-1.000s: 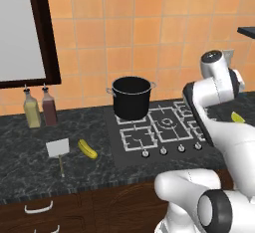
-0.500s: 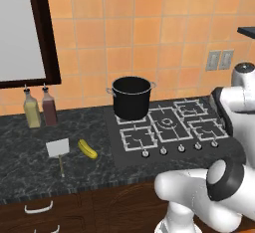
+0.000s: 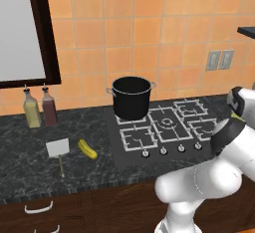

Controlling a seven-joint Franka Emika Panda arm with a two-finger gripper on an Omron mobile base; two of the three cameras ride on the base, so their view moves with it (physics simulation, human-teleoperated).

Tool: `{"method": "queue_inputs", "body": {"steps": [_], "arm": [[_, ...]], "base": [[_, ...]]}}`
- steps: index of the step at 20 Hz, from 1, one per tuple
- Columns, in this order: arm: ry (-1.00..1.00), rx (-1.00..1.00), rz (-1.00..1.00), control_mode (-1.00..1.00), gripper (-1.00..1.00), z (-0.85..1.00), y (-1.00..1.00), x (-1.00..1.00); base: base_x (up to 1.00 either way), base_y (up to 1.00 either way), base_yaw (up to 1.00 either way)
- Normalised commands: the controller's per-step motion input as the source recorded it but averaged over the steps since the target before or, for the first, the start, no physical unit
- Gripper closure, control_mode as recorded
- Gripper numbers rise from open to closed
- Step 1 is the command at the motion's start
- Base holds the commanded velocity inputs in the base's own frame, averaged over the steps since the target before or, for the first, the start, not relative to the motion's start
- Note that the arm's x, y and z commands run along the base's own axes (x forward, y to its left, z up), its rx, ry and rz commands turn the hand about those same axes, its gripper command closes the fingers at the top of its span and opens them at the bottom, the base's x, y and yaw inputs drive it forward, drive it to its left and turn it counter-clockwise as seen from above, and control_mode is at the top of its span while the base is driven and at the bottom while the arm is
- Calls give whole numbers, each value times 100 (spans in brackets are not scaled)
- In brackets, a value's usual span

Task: Put the cucumber and lemon wedge in the pot. Retrieve the spatula and lightly stir the vegetables in the pot.

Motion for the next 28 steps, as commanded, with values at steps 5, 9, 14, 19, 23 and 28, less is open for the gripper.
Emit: {"method": "queue_inputs", "body": {"steps": [5, 9, 14, 19, 23, 28], "arm": [[9, 0, 0, -100, -100, -43, -55, 59], [2, 3, 5, -100, -100, -41, -48, 42], [0, 4, 9, -100, -100, -45, -29, 35], [0, 3, 8, -100, -100, -16, -35, 30], [1, 1, 5, -100, -100, -5, -15, 49], [1, 0, 12, -100, -100, -36, 0, 45]], "base": [[0, 0, 0], [0, 0, 0], [0, 0, 0], [0, 0, 0], [0, 0, 0], [0, 0, 0]]}}
